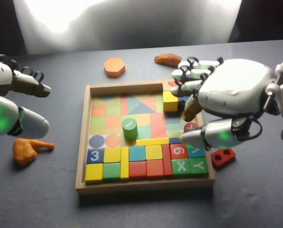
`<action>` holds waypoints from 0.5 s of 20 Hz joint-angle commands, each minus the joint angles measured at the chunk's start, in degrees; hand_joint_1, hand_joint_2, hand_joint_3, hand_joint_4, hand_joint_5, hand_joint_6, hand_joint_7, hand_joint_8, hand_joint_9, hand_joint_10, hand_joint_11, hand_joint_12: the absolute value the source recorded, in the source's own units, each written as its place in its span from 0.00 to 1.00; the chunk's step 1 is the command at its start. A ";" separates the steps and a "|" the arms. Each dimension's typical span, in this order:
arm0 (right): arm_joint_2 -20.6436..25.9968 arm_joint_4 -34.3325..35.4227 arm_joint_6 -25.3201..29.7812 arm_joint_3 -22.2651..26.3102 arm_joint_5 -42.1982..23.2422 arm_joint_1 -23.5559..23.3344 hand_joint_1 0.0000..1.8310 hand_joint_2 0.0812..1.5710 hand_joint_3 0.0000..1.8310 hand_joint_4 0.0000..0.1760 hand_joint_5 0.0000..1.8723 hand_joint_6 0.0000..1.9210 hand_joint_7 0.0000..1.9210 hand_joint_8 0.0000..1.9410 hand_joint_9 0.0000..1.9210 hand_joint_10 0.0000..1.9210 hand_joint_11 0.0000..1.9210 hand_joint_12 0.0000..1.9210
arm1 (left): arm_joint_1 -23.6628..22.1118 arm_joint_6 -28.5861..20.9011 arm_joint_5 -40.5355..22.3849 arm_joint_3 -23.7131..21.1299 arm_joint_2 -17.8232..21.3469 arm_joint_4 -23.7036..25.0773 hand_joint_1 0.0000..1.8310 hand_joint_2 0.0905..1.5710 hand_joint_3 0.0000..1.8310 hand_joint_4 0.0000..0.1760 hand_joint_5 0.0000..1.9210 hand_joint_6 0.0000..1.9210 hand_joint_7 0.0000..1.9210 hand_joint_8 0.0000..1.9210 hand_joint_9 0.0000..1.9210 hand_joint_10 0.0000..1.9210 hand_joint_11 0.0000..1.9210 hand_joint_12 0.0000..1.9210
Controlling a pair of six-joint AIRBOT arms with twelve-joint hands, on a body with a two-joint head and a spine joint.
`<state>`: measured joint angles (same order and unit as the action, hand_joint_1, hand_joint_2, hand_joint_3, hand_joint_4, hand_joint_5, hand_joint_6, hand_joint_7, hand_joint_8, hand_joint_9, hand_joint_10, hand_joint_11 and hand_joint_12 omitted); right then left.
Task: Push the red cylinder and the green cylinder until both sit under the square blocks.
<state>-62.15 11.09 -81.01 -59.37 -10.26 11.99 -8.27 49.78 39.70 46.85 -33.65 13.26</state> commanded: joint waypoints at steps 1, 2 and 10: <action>0.71 -0.25 0.44 0.10 -5.41 -0.72 0.00 0.77 0.00 0.00 0.44 0.05 0.14 0.01 0.02 0.01 0.00 0.00 | -0.35 -0.05 -3.98 0.14 0.80 1.06 0.01 0.80 0.00 0.00 0.08 0.00 0.09 0.00 0.09 0.00 0.00 0.26; 0.73 -0.25 0.58 0.10 -5.39 -1.07 0.00 0.78 0.00 0.00 0.44 0.05 0.14 0.01 0.01 0.00 0.00 0.00 | -0.35 -0.05 -3.99 0.15 0.80 1.06 0.02 0.80 0.00 0.00 0.07 0.00 0.08 0.00 0.08 0.00 0.00 0.26; -3.18 -0.25 1.73 -0.25 -9.59 -2.88 0.00 0.78 0.00 0.00 0.45 0.06 0.14 0.00 0.01 0.00 0.00 0.00 | -0.36 -0.05 -4.00 0.28 0.80 1.07 0.00 0.80 0.00 0.00 0.07 0.00 0.08 0.00 0.08 0.00 0.00 0.27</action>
<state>-66.11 11.09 -79.35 -59.51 -13.17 9.93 -8.27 49.76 39.83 46.92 -33.65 13.30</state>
